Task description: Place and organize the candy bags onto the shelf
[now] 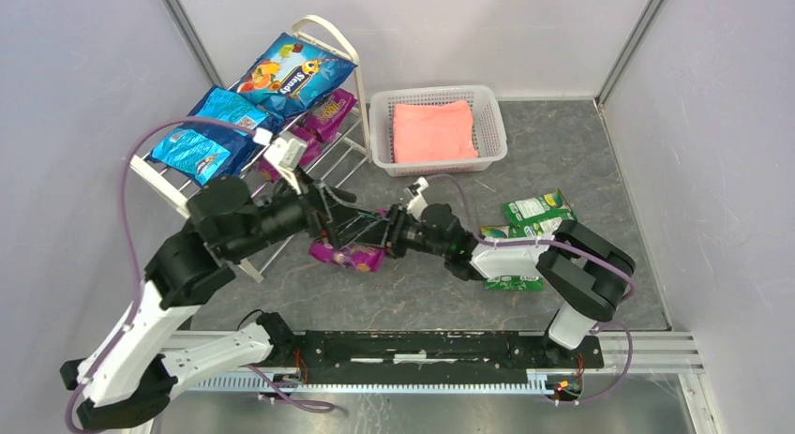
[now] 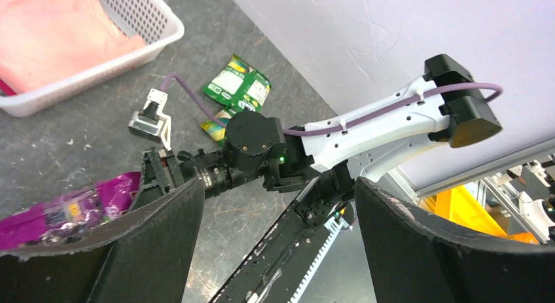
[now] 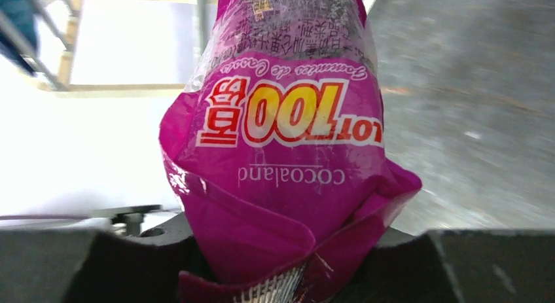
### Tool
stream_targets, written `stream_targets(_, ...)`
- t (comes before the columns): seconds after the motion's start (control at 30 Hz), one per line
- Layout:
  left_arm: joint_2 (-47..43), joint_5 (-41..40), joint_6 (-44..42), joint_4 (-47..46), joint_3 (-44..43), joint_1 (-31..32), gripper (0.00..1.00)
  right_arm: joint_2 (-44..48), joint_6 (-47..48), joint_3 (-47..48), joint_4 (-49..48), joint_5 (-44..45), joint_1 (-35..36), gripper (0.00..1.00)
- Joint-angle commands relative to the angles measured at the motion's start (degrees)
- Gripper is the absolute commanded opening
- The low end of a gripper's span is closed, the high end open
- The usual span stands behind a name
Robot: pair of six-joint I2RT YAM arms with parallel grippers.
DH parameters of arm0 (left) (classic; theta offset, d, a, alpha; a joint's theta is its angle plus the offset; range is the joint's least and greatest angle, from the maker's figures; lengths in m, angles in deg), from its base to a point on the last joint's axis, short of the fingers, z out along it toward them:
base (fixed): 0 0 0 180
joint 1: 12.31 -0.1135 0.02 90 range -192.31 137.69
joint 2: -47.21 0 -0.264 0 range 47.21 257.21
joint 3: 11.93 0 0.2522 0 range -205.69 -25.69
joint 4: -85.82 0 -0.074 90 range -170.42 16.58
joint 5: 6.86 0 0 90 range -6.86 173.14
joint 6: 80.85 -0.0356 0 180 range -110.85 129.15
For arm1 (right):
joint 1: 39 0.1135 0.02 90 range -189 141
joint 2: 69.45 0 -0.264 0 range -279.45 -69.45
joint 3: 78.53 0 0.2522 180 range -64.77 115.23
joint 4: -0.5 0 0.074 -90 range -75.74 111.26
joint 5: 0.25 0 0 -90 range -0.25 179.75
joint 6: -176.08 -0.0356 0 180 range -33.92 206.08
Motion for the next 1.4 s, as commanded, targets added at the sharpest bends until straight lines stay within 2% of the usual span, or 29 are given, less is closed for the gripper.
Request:
stream_targets(0.0,-1.9,-0.61,-4.32,5.83,-5.13,-0.09,0.91,0.27,-4.38,12.51,-5.63,9.37,4.92,0.45)
stream_targets(0.2,-5.33,-3.61,-6.06,11.38,-10.07,-0.09,0.95,-6.65,-3.46,28.16,-4.56,18.45,10.7,0.45)
stream_targets(0.4,-9.08,-4.59,-6.07,15.44,-12.77,-0.09,0.98,-13.92,-2.72,40.39,-3.06,25.13,13.48,0.45)
stream_targets(0.67,-10.37,-2.79,-6.15,20.32,-20.97,-0.09,0.98,-26.82,-1.92,61.55,2.07,25.98,14.66,0.45)
stream_targets(0.83,-10.33,-1.77,-6.36,21.85,-25.51,-0.09,0.99,-33.34,-0.61,72.41,6.48,30.27,15.52,0.45)
stream_targets(0.93,-10.58,-1.13,-5.97,21.98,-26.54,-0.11,1.0,-36.76,-0.98,76.58,6.6,32.6,15.86,0.46)
stream_targets(1.1,-11.03,-0.44,-5.56,21.97,-26.65,-0.09,1.0,-44.75,1.16,89.68,10.03,35.7,17.26,0.46)
stream_targets(1.37,-10.38,0.54,-5.44,21.49,-26.78,-0.11,1.0,-46.84,-0.26,88.23,11.3,38.41,18.02,0.47)
